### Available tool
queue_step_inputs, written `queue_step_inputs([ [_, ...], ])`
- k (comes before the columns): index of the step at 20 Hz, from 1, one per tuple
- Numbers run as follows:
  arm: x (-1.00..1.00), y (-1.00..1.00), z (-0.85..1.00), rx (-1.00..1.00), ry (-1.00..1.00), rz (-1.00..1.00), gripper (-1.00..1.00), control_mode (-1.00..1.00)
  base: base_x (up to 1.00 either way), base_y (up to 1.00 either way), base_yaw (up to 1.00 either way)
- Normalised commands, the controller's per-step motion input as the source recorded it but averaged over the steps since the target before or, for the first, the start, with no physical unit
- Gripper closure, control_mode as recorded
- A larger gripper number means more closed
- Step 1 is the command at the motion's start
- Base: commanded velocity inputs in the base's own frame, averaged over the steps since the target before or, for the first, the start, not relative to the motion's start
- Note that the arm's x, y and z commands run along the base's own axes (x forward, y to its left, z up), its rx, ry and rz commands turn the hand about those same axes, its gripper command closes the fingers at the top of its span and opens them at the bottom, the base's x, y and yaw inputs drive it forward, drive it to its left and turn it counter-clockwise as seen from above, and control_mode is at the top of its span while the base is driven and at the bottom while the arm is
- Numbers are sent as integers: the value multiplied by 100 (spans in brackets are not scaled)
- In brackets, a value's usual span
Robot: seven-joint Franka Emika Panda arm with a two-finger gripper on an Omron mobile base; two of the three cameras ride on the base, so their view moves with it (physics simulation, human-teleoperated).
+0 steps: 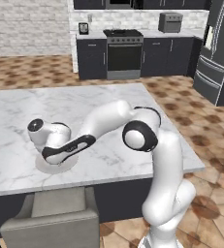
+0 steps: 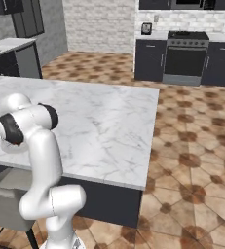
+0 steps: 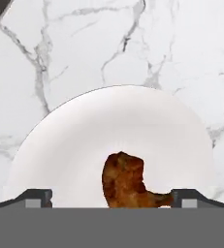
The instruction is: Take the chicken drumsticks from the pan and place one on each plate on the dining counter.
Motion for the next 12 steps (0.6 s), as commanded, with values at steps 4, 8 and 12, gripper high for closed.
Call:
queue_step_inputs([
  [4,-34,-59,100,1,-44,5,-100,-100,0,0,0],
  [8,-34,-88,100,2,-16,-1,-100,-100,0,0,0],
  [12,-42,-100,100,11,0,-16,-100,-100,0,0,0],
])
